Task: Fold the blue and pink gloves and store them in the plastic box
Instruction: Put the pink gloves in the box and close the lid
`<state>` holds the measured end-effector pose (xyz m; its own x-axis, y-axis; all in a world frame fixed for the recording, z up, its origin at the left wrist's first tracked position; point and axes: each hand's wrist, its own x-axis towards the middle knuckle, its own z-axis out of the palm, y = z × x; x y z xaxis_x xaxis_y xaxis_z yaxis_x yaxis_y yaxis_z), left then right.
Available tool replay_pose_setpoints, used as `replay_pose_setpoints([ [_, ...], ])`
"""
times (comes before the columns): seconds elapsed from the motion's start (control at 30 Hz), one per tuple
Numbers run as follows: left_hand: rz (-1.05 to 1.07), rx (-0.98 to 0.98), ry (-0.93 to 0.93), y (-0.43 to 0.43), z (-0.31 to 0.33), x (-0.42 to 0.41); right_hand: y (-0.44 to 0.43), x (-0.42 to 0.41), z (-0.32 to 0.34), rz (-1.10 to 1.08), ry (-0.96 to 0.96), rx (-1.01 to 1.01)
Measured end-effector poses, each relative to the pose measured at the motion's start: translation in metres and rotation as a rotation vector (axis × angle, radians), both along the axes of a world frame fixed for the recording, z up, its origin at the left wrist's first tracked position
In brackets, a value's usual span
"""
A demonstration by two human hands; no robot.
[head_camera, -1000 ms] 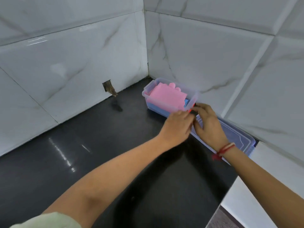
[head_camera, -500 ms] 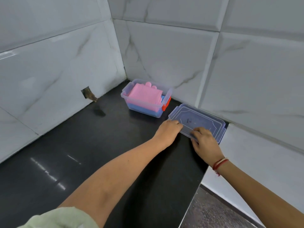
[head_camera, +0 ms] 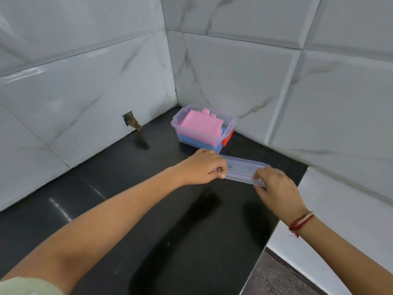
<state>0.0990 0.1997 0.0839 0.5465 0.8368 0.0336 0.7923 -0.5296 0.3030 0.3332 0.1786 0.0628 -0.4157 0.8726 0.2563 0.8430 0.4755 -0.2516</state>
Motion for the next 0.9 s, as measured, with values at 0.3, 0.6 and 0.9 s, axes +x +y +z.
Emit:
replay_pose_setpoints([
  [0.3, 0.207, -0.192, -0.185, -0.021, 0.062, -0.080, -0.008, -0.045, 0.035, 0.162, 0.284, -0.136],
  [0.6, 0.544, -0.276, -0.913, 0.019, 0.062, -0.135, 0.058, -0.083, 0.049, 0.085, 1.034, -0.530],
  [0.9, 0.837, -0.263, -1.055, 0.081, 0.033, -0.137, 0.142, -0.104, 0.058, -0.067, 1.400, -0.759],
])
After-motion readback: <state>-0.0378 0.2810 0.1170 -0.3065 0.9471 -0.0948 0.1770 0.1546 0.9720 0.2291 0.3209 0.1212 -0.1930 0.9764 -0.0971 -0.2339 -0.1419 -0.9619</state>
